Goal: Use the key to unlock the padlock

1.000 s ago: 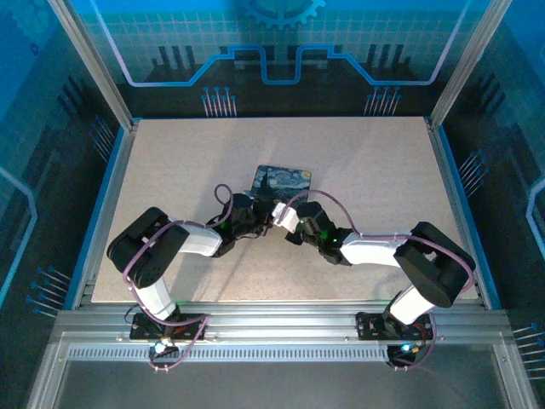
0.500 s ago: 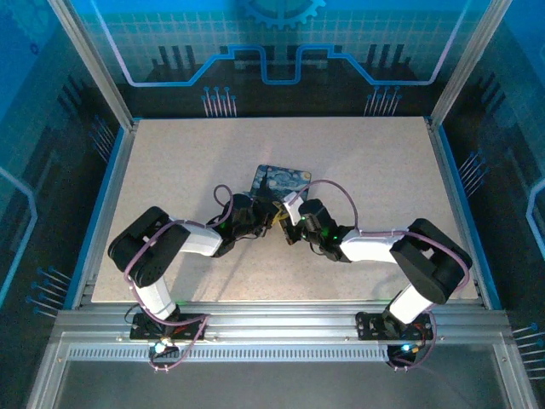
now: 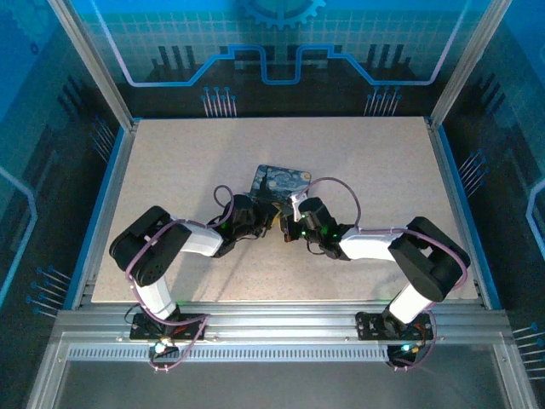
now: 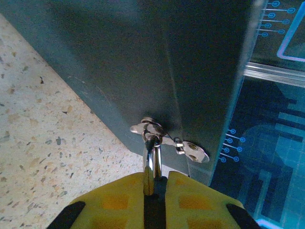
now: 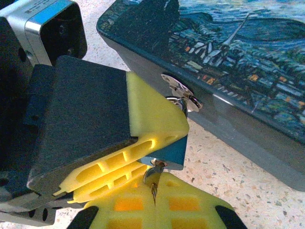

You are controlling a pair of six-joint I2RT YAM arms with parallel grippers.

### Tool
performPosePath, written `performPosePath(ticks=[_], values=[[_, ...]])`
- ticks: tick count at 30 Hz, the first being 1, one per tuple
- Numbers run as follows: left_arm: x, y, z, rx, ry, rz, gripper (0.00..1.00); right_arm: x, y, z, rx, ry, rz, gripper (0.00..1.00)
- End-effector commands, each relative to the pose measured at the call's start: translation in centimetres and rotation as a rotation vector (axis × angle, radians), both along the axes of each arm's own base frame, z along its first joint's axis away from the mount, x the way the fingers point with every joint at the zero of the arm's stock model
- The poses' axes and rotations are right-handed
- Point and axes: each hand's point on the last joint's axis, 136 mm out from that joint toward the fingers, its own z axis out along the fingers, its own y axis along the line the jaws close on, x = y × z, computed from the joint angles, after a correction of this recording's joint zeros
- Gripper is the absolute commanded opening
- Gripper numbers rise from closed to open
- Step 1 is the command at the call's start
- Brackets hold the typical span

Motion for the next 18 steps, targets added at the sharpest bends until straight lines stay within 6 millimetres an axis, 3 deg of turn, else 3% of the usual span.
performPosePath(ticks=[1,7,18], values=[[-1.1,-1.9,0.8,-0.027,-0.029,-0.083,0.22,1.3,-0.1,1.4,0.088,0.035,-0.076,0.00],[-1.4,-1.3,0.3,-0.008,-0.027,-0.075,0.39,1.1,-1.4,0.4,0.134,0.106,-0.131,0.00],[-2.1,0.9,0.1,0.085,-0.041,-0.068,0.47,0.3,-3.1,-1.5,0.322,0.257,-0.195,0.00]])
